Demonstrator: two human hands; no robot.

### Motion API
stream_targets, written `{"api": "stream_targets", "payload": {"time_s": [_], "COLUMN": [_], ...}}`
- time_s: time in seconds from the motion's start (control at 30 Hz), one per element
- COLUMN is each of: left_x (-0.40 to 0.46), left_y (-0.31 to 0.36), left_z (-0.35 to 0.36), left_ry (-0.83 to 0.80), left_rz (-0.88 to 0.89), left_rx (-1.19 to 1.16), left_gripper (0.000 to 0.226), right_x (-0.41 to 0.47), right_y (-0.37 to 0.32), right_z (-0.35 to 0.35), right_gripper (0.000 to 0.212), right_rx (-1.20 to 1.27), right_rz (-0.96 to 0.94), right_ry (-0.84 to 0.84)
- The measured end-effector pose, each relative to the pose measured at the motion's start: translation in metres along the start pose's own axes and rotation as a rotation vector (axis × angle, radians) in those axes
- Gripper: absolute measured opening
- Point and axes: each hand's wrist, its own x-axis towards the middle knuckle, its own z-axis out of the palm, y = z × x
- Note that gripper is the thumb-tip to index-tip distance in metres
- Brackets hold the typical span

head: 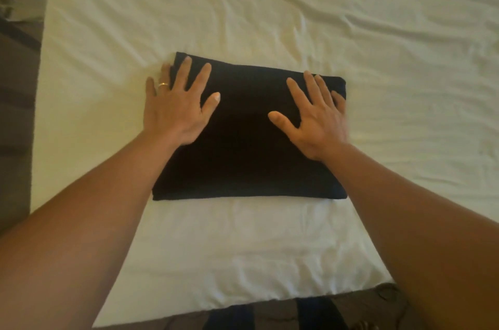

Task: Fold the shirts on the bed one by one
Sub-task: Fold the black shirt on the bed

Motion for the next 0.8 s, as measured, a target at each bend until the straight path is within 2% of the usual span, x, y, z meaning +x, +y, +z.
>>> {"api": "stream_targets", "payload": {"time_s": [0.07, 0.13, 0.2, 0.27, 0.4, 0.47, 0.57, 0.63, 0.7, 0.8], "left_x": [-0.007, -0.024, -0.056, -0.09, -0.114, -0.107, -0.079, -0.049, -0.016, 0.02], "left_y": [0.007, 0.02, 0.035, 0.033, -0.003, 0.001, 0.012, 0.017, 0.021, 0.017], "left_z": [-0.006, -0.009, 0.001, 0.025, 0.047, 0.034, 0.003, -0.017, -0.033, -0.044], "left_ry": [0.048, 0.135, 0.174, 0.134, 0.078, 0.133, 0.329, 0.394, 0.308, 0.07], "left_rz": [-0.018, -0.01, 0.095, 0.212, 0.148, 0.156, 0.176, 0.153, 0.145, 0.181], "left_rx": [0.034, 0.007, -0.026, -0.006, -0.067, -0.101, -0.132, -0.137, -0.107, -0.029], "left_gripper": [0.067, 0.066, 0.068, 0.073, 0.071, 0.067, 0.053, 0.044, 0.047, 0.061], "right_x": [-0.002, -0.014, -0.04, -0.069, -0.093, -0.084, -0.05, -0.02, 0.008, 0.037], "right_y": [-0.003, -0.01, -0.017, -0.009, 0.032, 0.034, 0.024, 0.017, 0.014, 0.015], "right_z": [-0.006, -0.007, 0.001, 0.018, 0.03, 0.021, -0.004, -0.026, -0.041, -0.05], "right_gripper": [0.091, 0.087, 0.08, 0.076, 0.075, 0.066, 0.04, 0.035, 0.04, 0.05], "right_rx": [0.049, 0.068, 0.047, -0.043, -0.15, -0.064, 0.134, 0.2, 0.133, 0.071], "right_rz": [0.019, 0.045, -0.01, -0.116, -0.136, -0.173, -0.129, -0.021, 0.043, 0.034], "right_ry": [-0.014, 0.046, 0.14, 0.126, 0.029, 0.104, 0.311, 0.3, 0.174, 0.001]}}
